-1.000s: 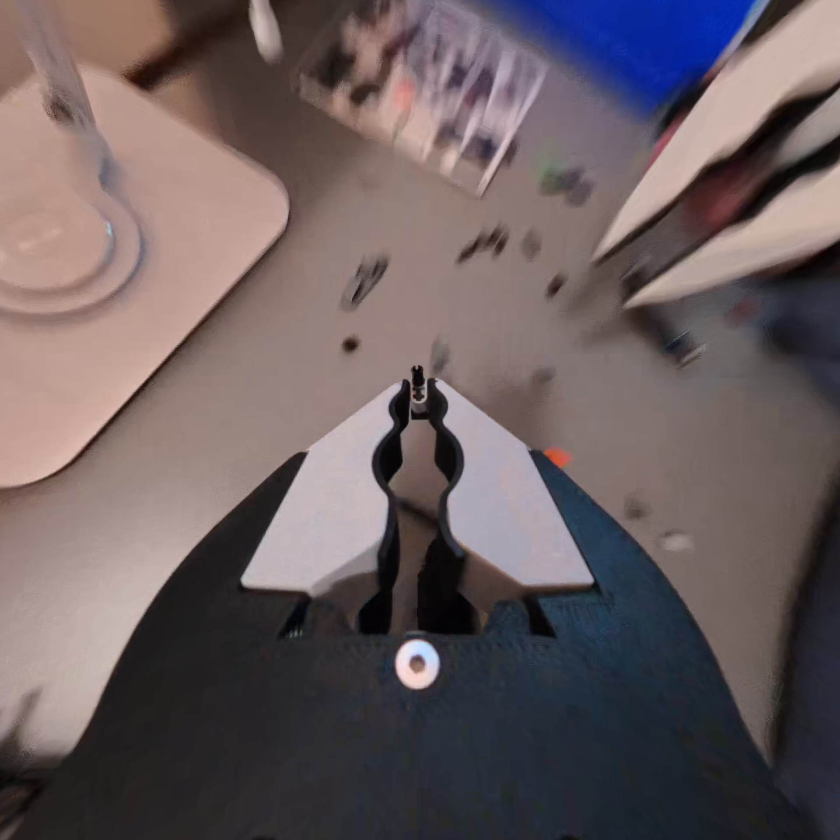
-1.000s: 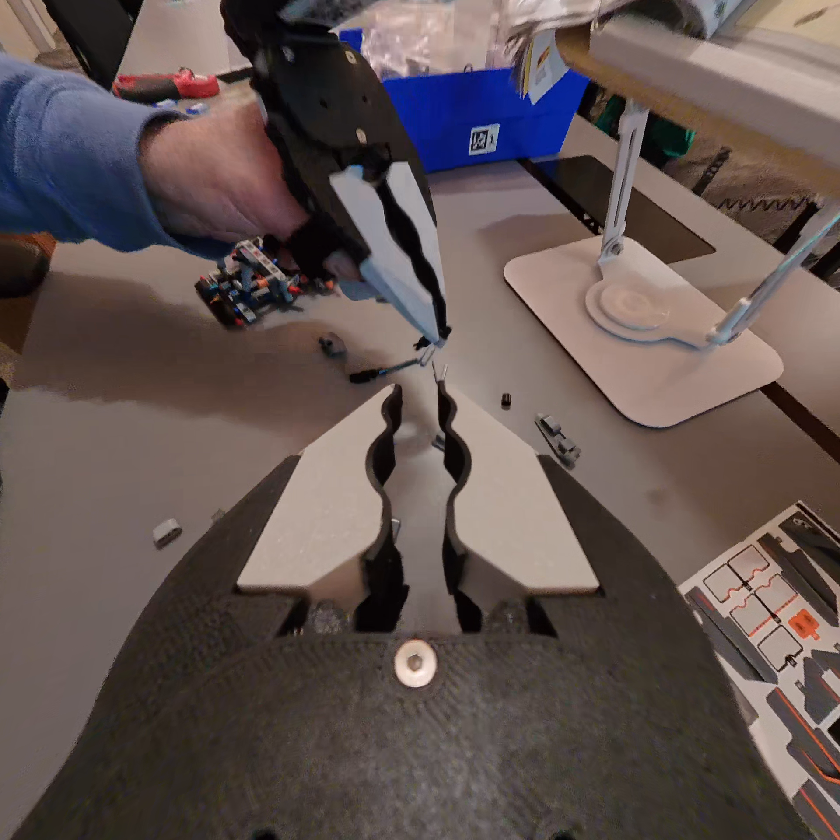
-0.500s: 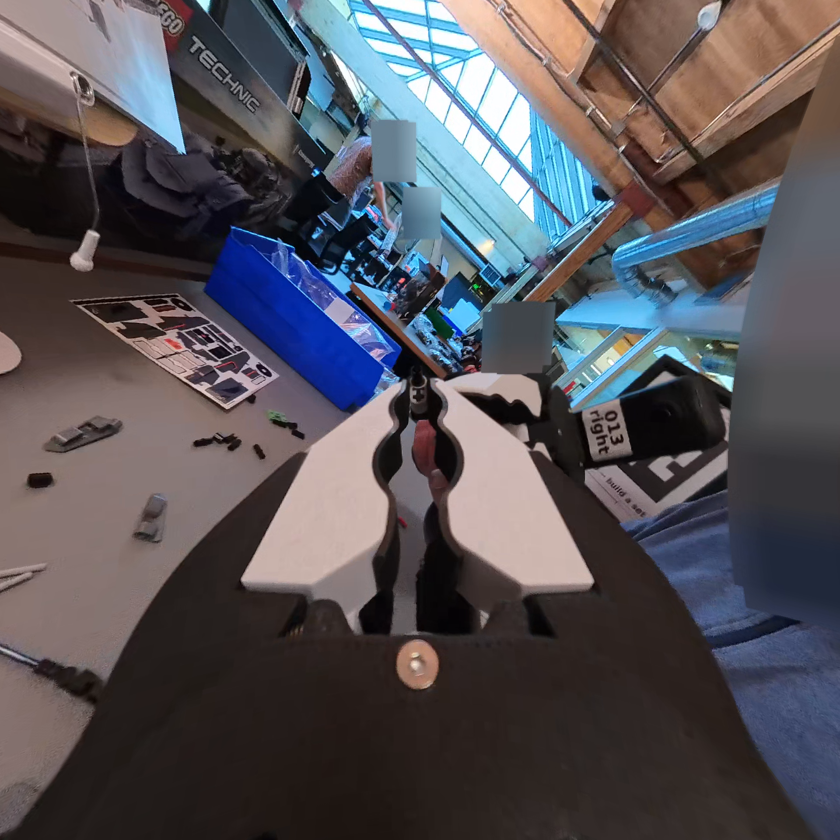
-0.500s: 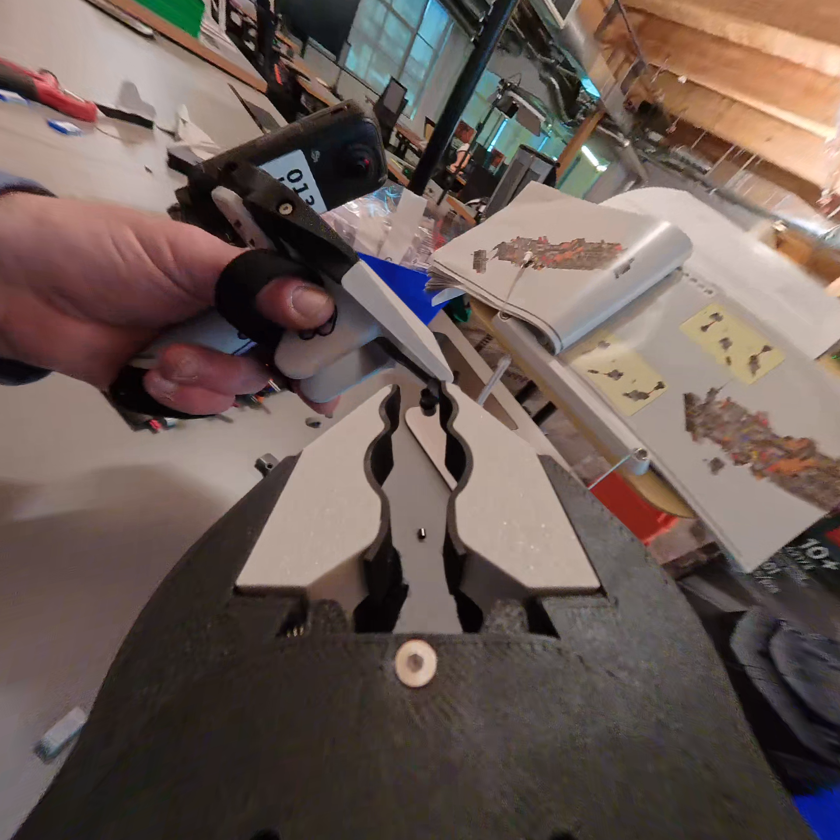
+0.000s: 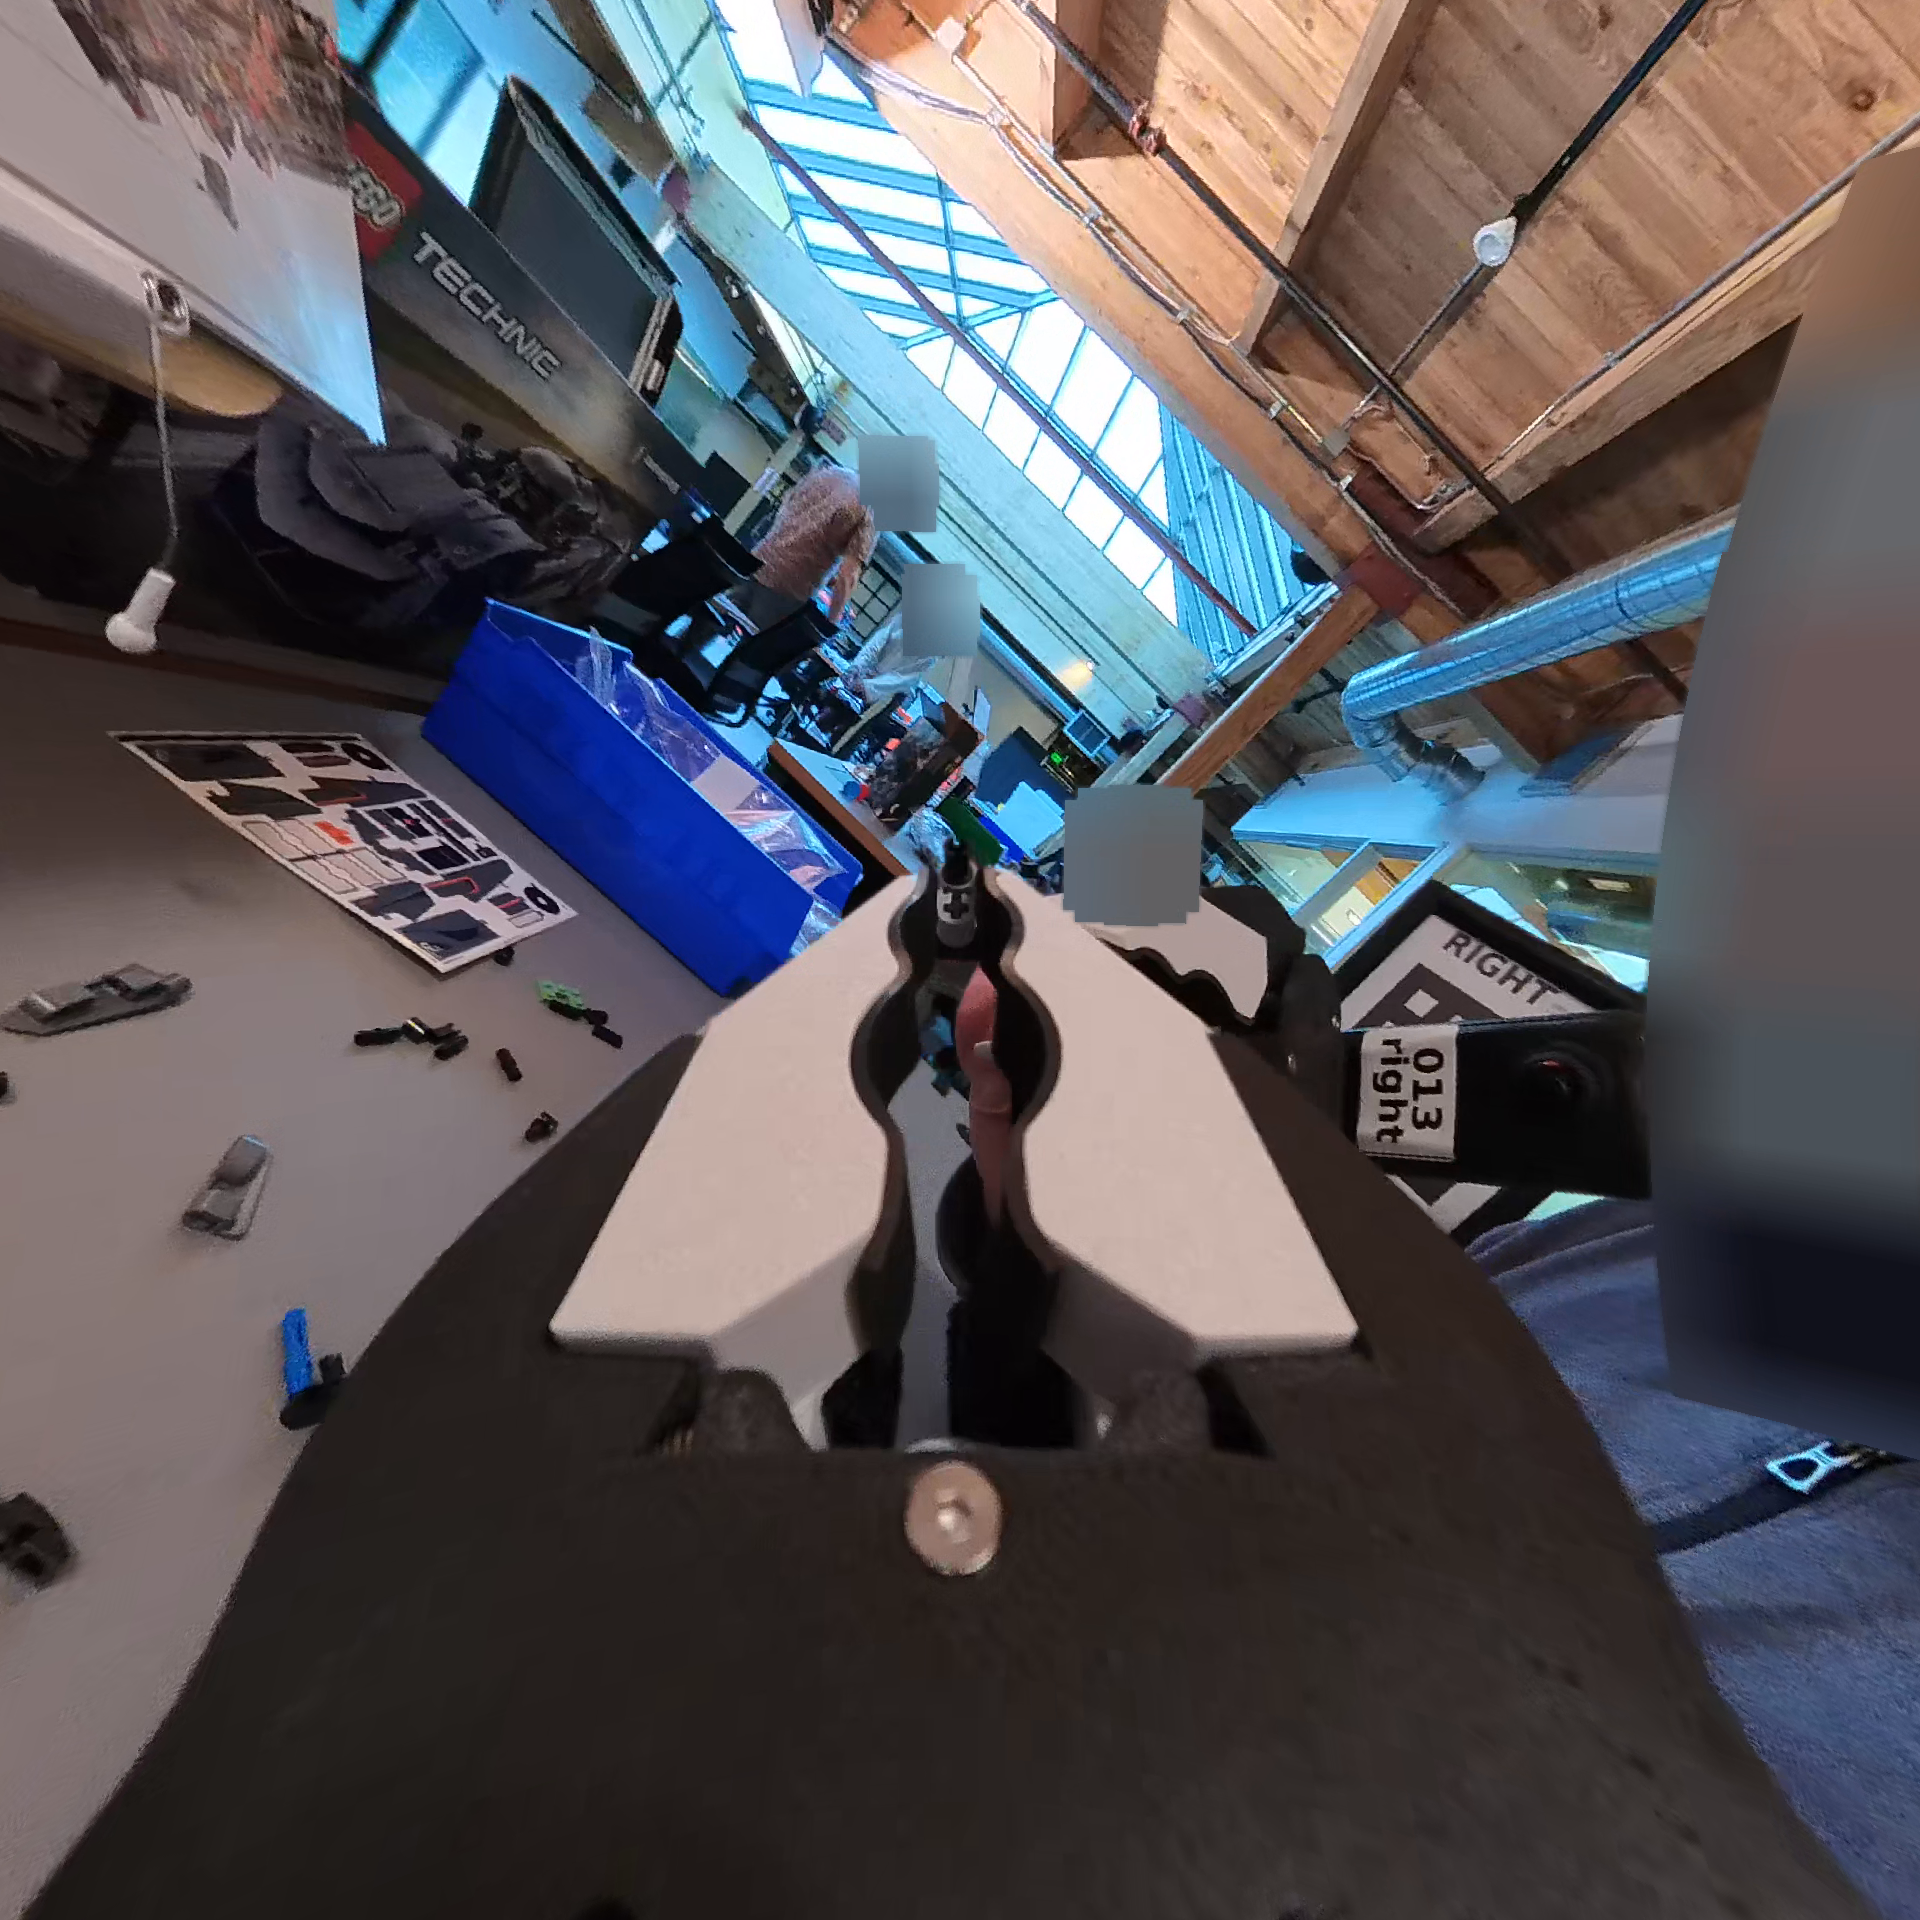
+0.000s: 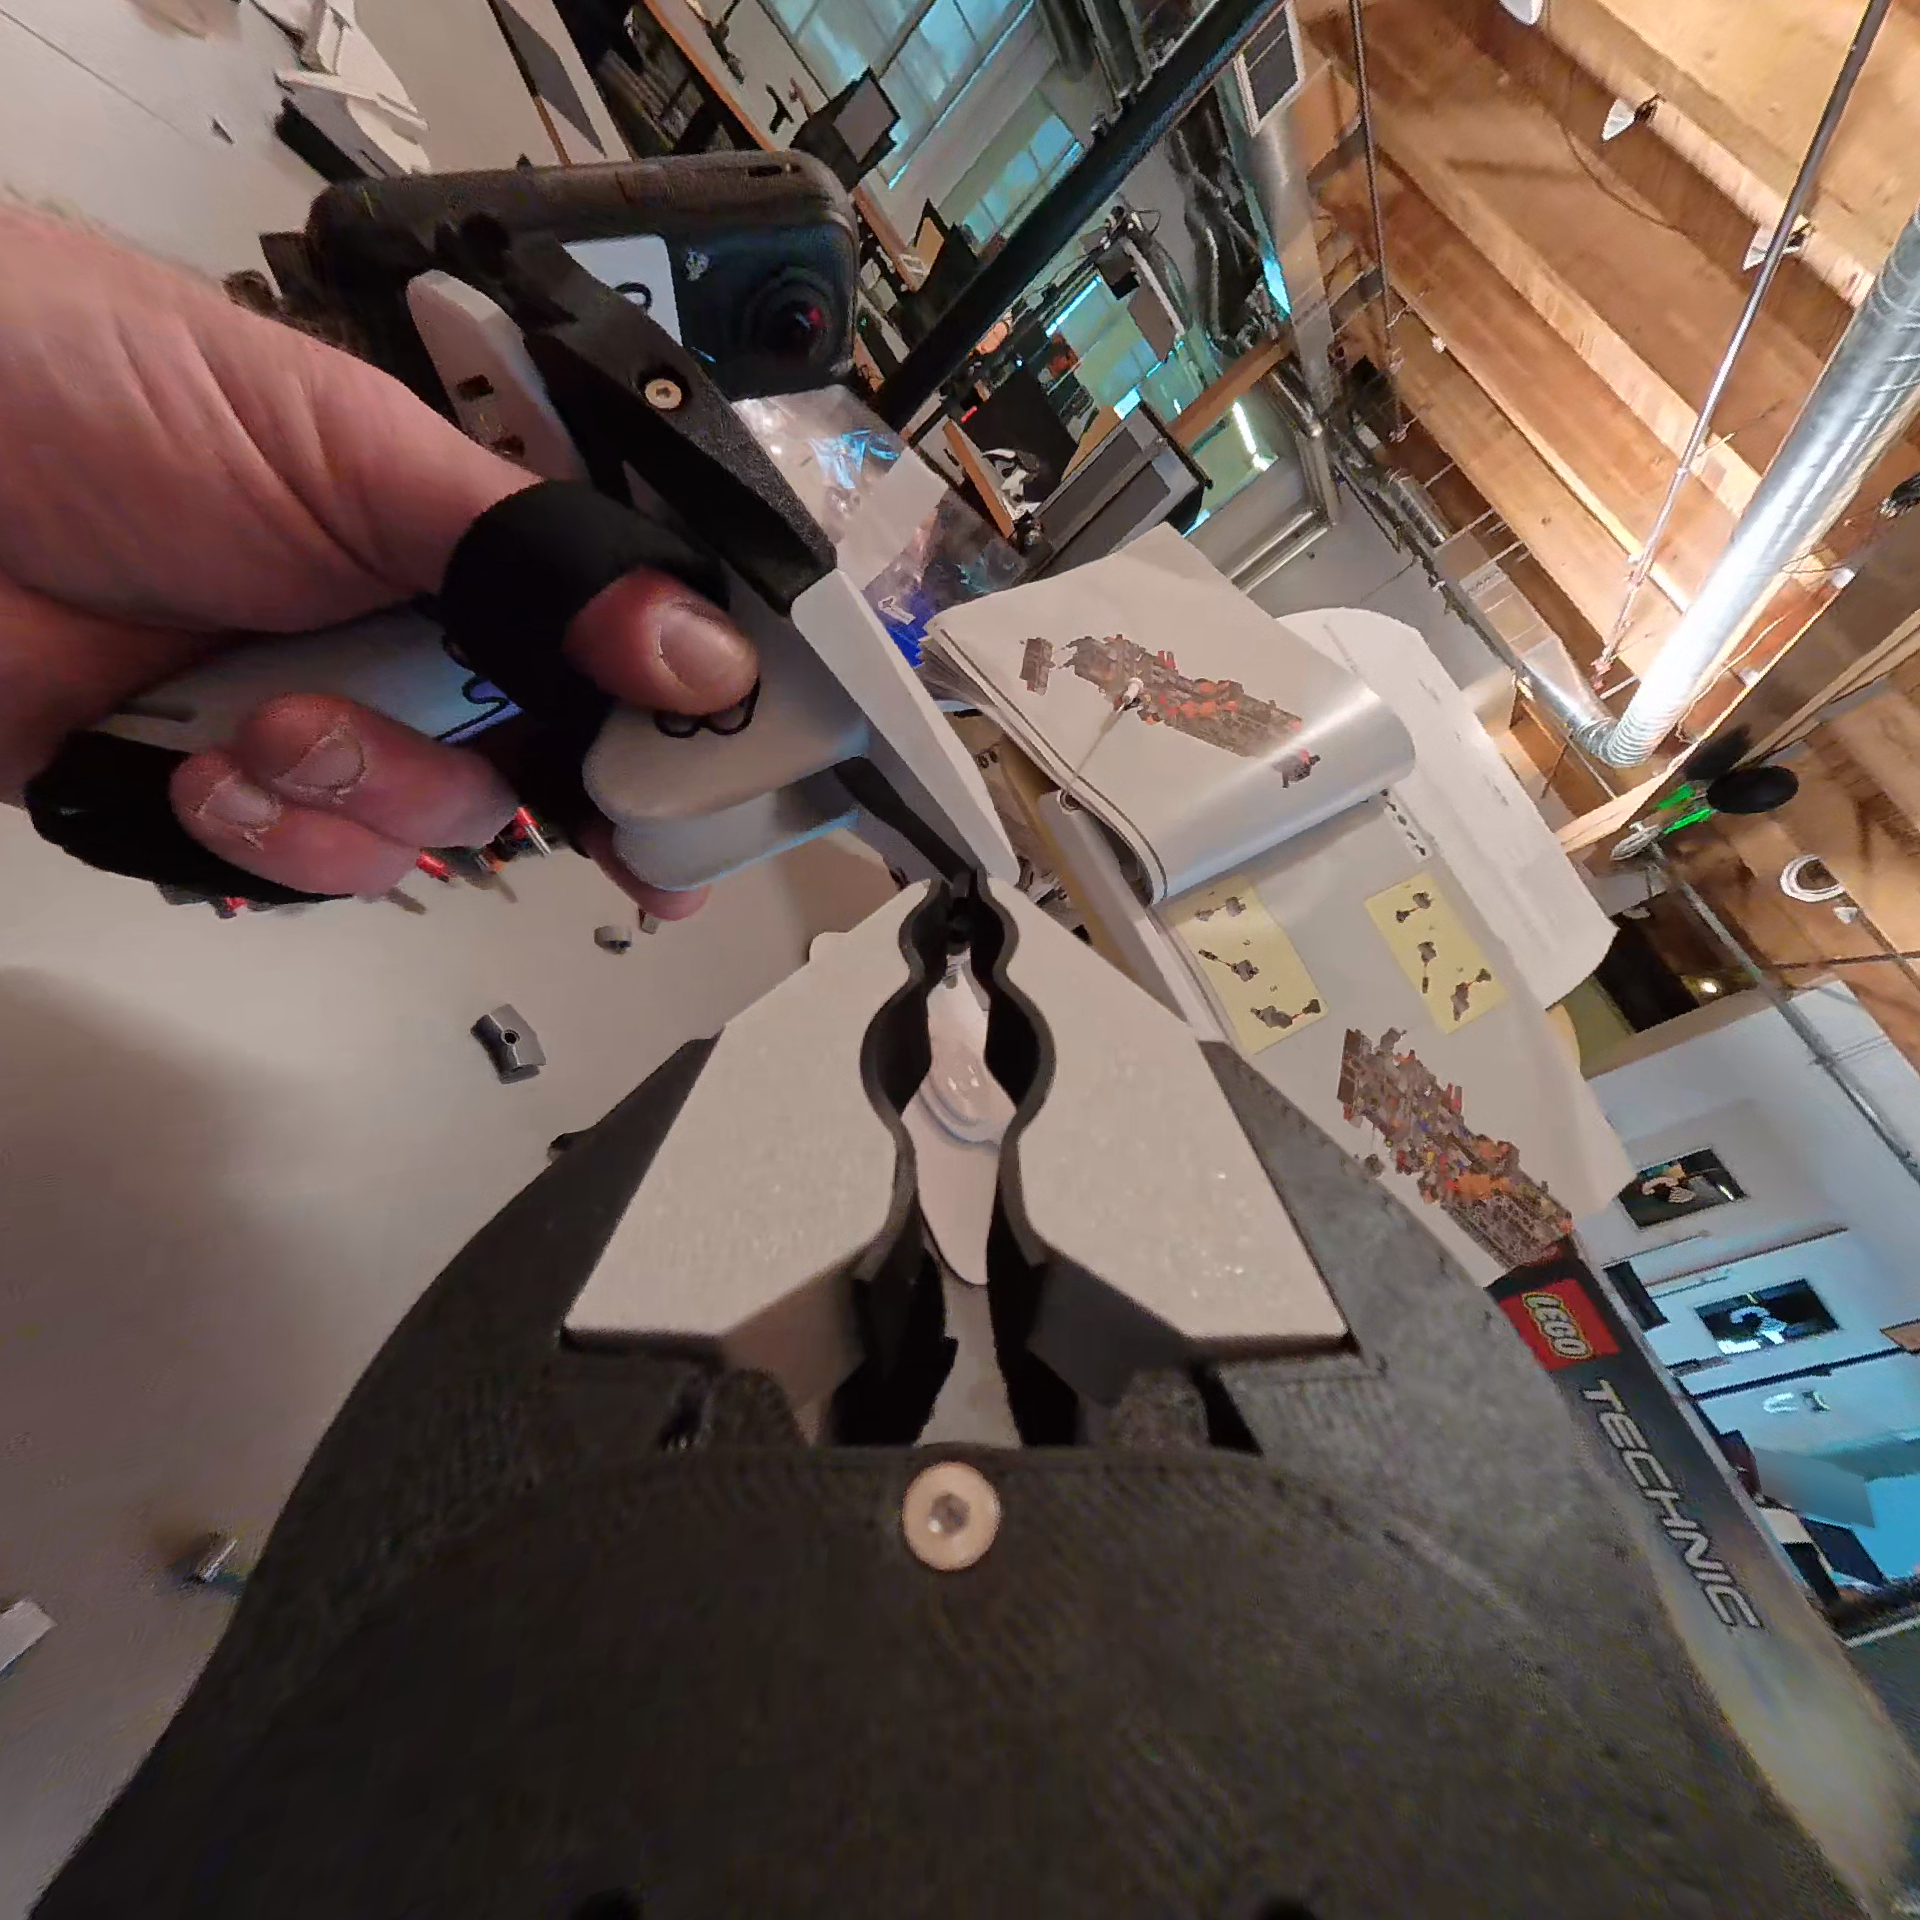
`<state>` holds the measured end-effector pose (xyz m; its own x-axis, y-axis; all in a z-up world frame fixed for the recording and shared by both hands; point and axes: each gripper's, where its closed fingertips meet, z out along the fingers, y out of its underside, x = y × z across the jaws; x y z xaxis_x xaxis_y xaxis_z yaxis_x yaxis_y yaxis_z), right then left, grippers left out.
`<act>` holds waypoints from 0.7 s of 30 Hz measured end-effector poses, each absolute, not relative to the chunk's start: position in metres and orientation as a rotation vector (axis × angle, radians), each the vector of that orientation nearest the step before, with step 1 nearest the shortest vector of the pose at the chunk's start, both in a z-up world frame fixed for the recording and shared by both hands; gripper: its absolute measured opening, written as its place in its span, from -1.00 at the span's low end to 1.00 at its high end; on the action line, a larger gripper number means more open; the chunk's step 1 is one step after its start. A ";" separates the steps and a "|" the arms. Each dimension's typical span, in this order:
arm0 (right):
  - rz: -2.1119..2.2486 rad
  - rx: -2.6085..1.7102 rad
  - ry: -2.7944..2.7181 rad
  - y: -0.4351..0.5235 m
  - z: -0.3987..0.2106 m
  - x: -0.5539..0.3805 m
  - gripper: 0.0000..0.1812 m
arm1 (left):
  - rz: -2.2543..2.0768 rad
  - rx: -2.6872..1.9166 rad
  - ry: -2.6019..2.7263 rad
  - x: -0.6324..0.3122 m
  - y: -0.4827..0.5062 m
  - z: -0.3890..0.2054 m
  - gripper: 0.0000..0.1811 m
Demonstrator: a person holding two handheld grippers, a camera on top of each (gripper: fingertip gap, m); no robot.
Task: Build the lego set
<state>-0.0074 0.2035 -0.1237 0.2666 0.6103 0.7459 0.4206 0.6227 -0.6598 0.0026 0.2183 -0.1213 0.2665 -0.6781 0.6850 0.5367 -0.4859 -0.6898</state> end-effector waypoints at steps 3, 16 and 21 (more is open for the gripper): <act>0.221 -0.994 -1.348 0.201 -0.119 -0.010 -1.00 | -1.456 -1.471 0.131 -0.001 0.215 -0.117 -0.95; 0.283 -1.000 -1.314 0.205 -0.118 -0.009 -0.95 | -1.671 -1.301 0.006 -0.004 0.212 -0.107 -0.94; 0.328 -1.021 -1.322 0.207 -0.116 -0.011 -0.96 | -1.709 -1.247 -0.046 -0.006 0.213 -0.106 -0.94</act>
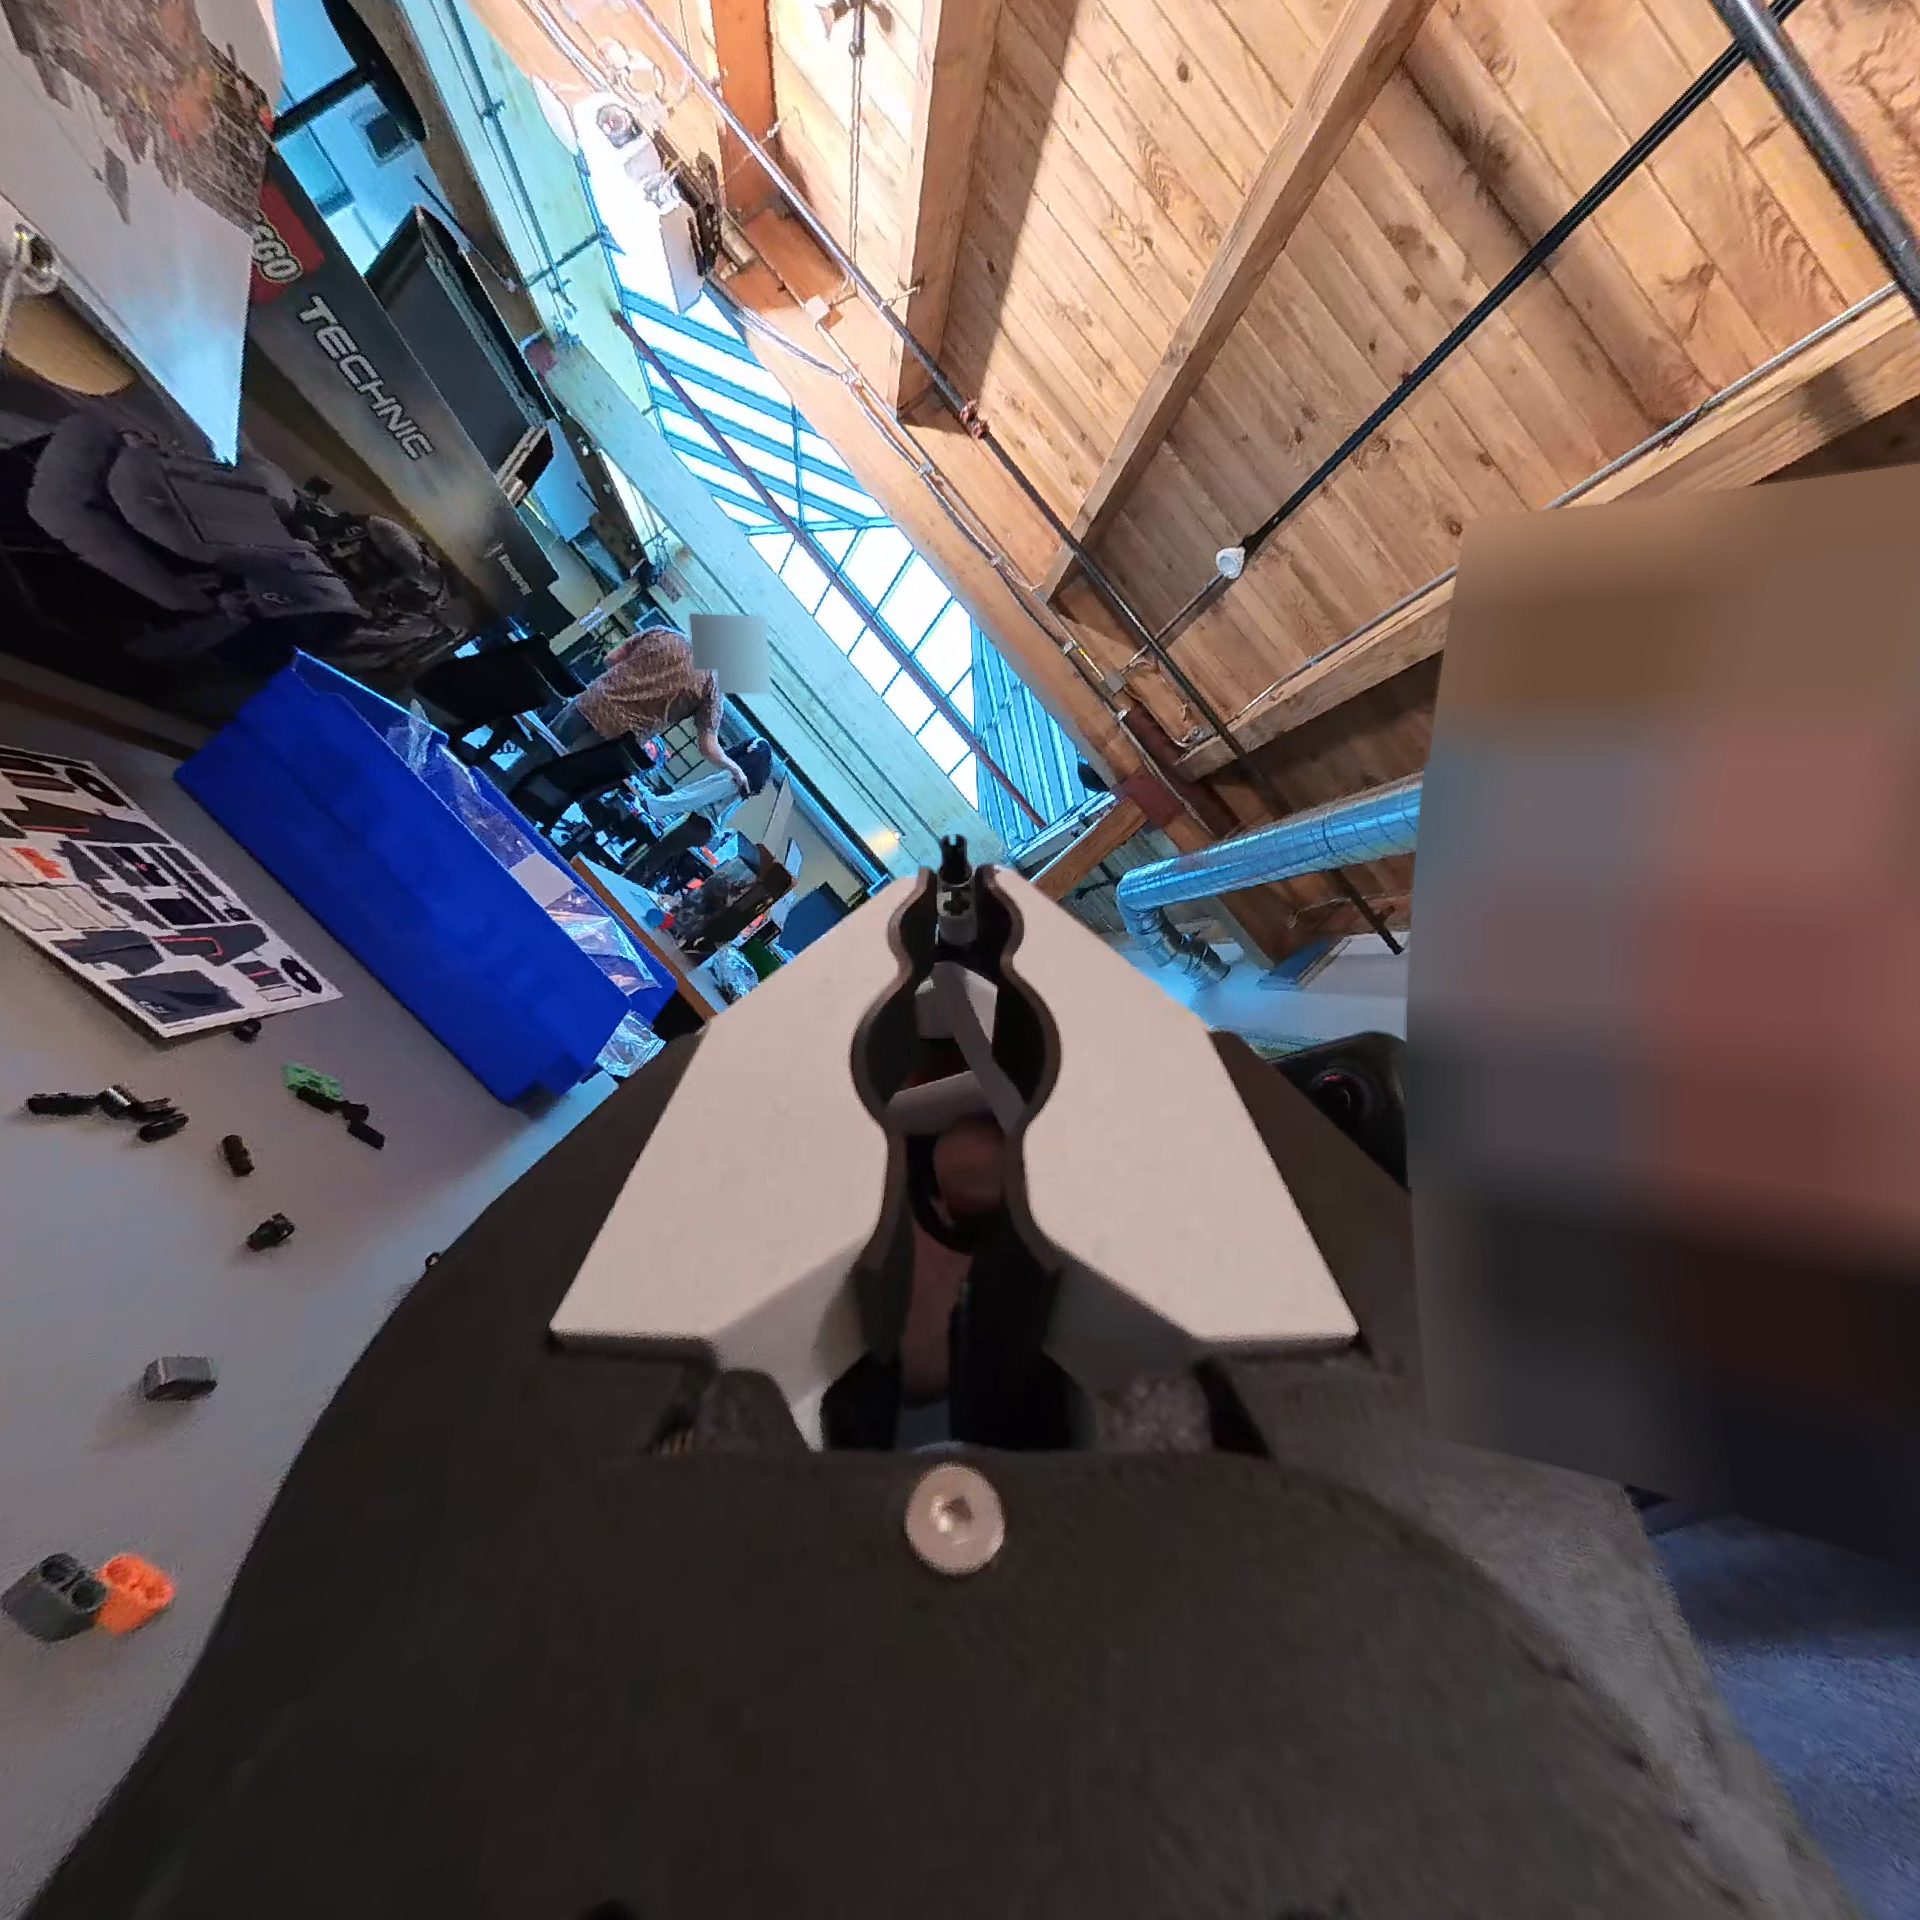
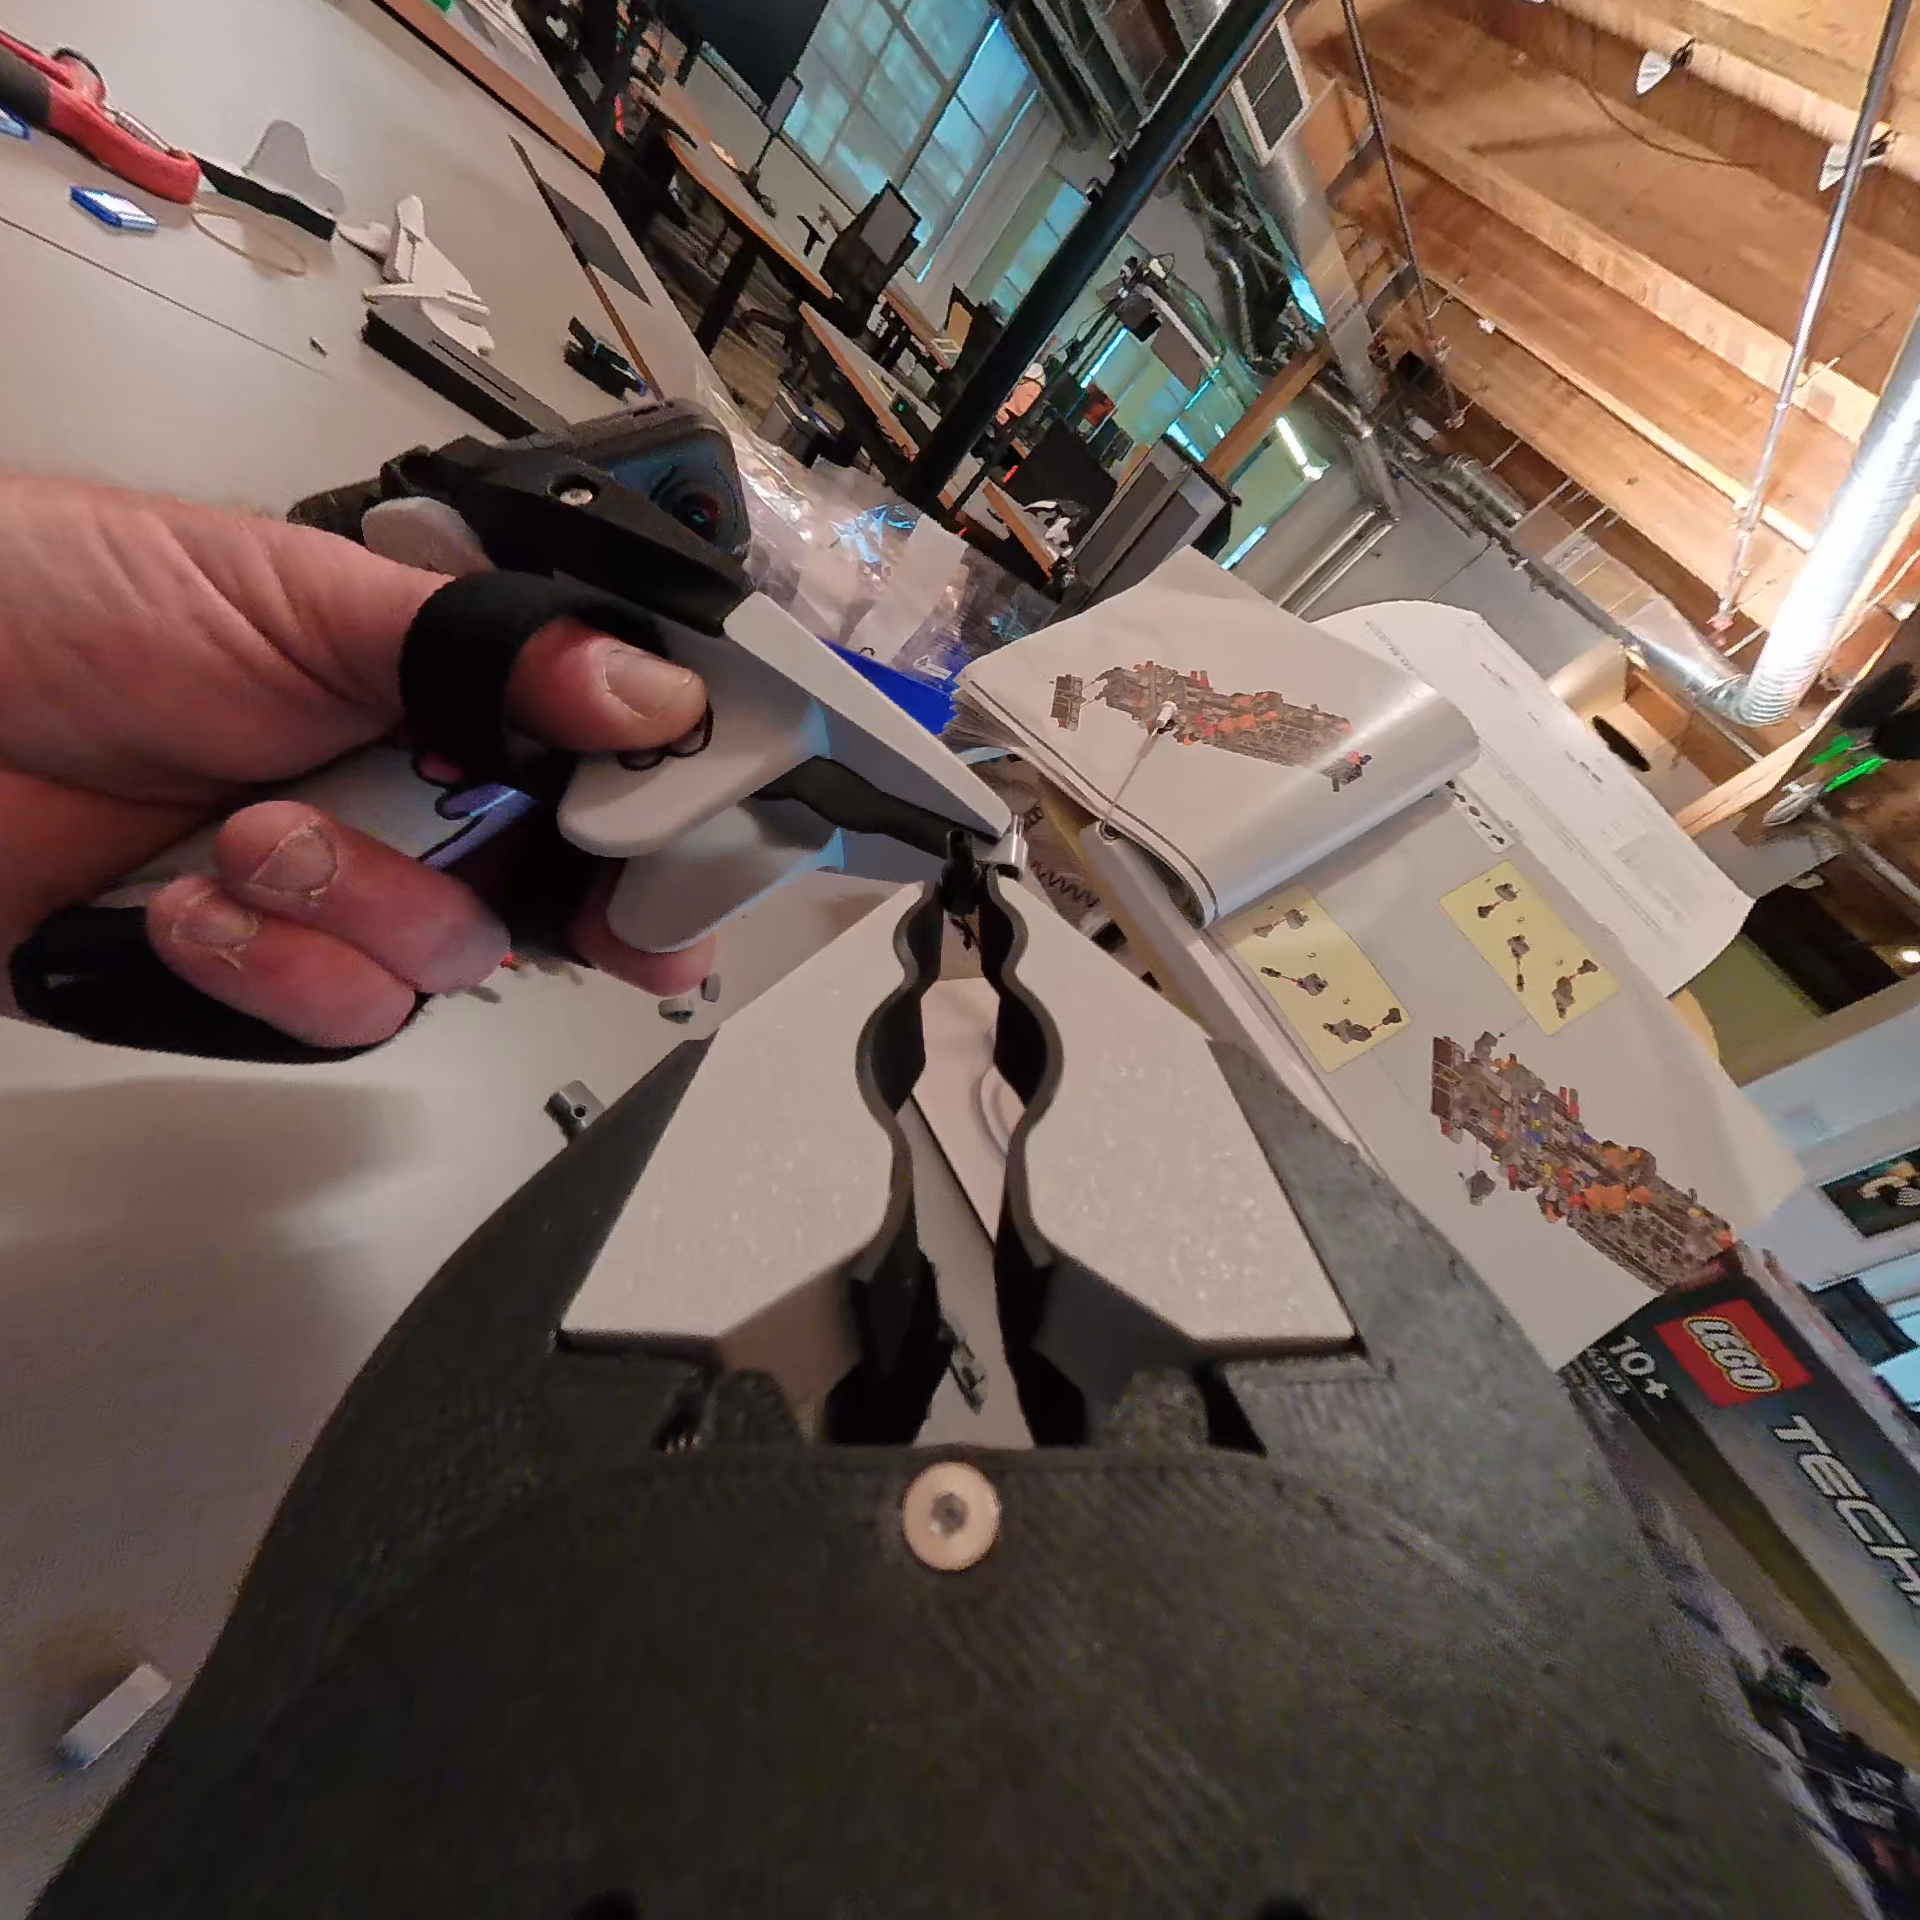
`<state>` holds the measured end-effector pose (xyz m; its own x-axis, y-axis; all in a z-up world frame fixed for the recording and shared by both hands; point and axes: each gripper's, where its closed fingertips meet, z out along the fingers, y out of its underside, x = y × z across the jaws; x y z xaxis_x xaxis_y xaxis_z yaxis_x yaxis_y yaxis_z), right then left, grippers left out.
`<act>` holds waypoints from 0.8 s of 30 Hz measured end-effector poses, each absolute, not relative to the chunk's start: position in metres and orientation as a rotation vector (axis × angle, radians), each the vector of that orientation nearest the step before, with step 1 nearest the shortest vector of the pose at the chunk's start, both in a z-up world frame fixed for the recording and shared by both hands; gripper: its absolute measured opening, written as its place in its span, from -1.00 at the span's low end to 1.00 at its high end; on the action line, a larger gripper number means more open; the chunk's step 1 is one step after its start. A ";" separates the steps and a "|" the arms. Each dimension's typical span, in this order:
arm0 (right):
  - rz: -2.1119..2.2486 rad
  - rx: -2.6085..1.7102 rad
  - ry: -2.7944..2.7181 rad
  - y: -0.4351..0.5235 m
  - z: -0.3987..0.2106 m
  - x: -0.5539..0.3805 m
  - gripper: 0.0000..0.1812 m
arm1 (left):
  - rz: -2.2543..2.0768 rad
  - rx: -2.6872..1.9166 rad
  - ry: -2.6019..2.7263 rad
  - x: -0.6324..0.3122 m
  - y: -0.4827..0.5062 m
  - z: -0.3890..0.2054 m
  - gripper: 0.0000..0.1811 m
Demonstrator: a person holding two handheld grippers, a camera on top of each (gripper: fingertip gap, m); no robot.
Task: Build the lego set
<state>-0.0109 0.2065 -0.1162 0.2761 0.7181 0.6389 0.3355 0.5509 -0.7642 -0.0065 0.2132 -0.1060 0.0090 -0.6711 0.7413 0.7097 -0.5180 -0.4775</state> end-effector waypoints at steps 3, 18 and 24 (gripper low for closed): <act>0.321 -1.039 -1.334 0.207 -0.117 -0.012 -0.97 | -1.653 -1.270 -0.028 -0.009 0.214 -0.107 -0.94; 0.451 -1.080 -1.367 0.206 -0.124 -0.009 -0.98 | -1.598 -1.337 -0.004 -0.011 0.213 -0.114 -0.96; 0.598 -1.088 -1.354 0.202 -0.118 0.003 -0.98 | -1.449 -1.371 -0.008 -0.037 0.216 -0.116 -0.96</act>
<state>0.0026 0.2020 -0.1182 0.1795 0.8657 0.4673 0.2375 0.4229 -0.8745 -0.0370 0.2157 -0.1155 0.2554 -0.6583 0.7081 0.6657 -0.4113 -0.6226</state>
